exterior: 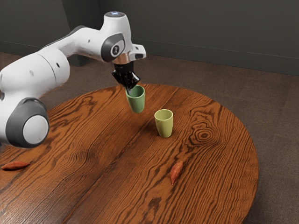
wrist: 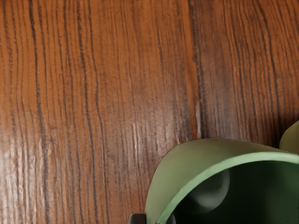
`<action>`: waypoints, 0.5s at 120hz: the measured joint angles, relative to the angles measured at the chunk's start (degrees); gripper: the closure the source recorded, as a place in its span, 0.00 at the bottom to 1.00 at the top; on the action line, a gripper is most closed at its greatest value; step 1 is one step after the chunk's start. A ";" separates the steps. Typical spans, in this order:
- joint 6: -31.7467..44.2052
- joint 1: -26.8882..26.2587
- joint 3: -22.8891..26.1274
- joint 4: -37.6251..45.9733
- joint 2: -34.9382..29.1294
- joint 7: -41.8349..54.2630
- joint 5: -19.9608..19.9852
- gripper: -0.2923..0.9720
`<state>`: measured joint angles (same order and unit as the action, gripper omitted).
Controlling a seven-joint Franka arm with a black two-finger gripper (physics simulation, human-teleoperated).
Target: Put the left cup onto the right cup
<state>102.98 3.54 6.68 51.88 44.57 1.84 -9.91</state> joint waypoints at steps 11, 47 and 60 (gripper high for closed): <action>-0.23 -0.03 0.39 0.00 -1.91 -0.08 0.16 0.85; -0.05 -1.86 5.52 0.28 -3.47 -1.90 0.26 0.85; 0.13 -2.08 6.65 0.75 -3.44 -2.85 0.23 0.85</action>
<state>103.11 1.46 13.33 52.63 41.13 -1.01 -9.68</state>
